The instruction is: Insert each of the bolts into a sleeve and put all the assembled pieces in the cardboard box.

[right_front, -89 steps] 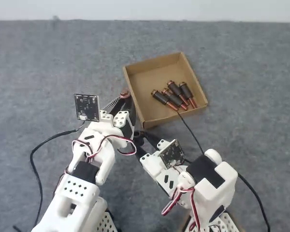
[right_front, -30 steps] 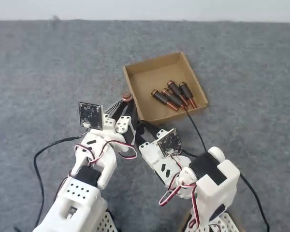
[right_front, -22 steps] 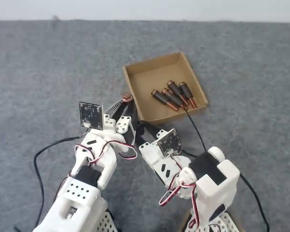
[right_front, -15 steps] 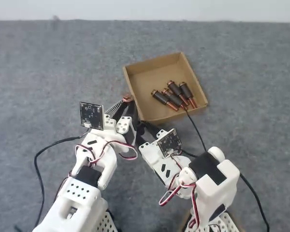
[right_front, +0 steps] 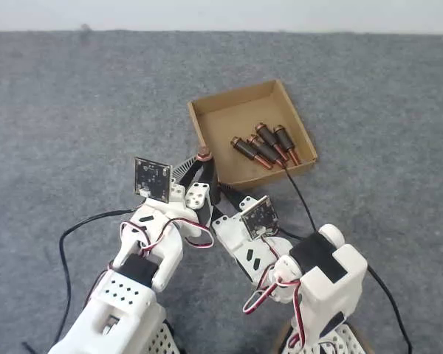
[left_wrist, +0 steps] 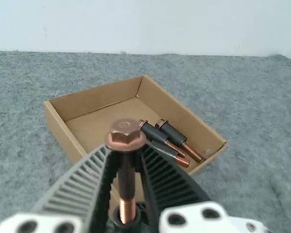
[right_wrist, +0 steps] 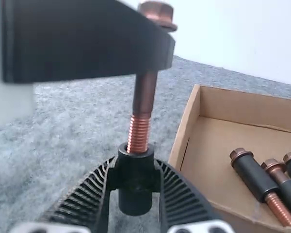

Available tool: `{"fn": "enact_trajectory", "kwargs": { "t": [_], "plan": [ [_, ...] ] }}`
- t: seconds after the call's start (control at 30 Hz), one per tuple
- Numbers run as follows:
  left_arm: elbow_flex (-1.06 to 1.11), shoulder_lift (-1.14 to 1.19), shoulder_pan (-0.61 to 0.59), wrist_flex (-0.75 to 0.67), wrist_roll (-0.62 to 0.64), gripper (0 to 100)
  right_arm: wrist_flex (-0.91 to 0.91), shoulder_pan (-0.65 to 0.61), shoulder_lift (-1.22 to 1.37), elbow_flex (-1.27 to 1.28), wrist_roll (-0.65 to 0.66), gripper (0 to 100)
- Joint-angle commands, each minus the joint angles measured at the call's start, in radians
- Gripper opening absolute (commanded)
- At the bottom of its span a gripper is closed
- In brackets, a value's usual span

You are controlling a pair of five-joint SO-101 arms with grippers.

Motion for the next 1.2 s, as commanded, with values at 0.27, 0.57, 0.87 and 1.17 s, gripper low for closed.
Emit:
{"fn": "enact_trajectory", "kwargs": {
  "t": [0.27,0.57,0.87,1.17],
  "plan": [
    [0.021,-0.025,-0.018,0.000,-0.011,1,-0.012,0.008,-0.015,0.000,0.021,0.6],
    [0.045,-0.025,-0.034,0.002,-0.012,1,-0.012,0.008,-0.015,0.000,0.021,0.6],
    [0.039,-0.025,-0.026,0.075,-0.012,1,-0.021,0.047,-0.016,-0.008,0.021,0.6],
    [0.038,-0.025,0.087,0.247,-0.092,18,-0.021,0.045,-0.018,-0.003,0.021,0.6]
  ]
}}
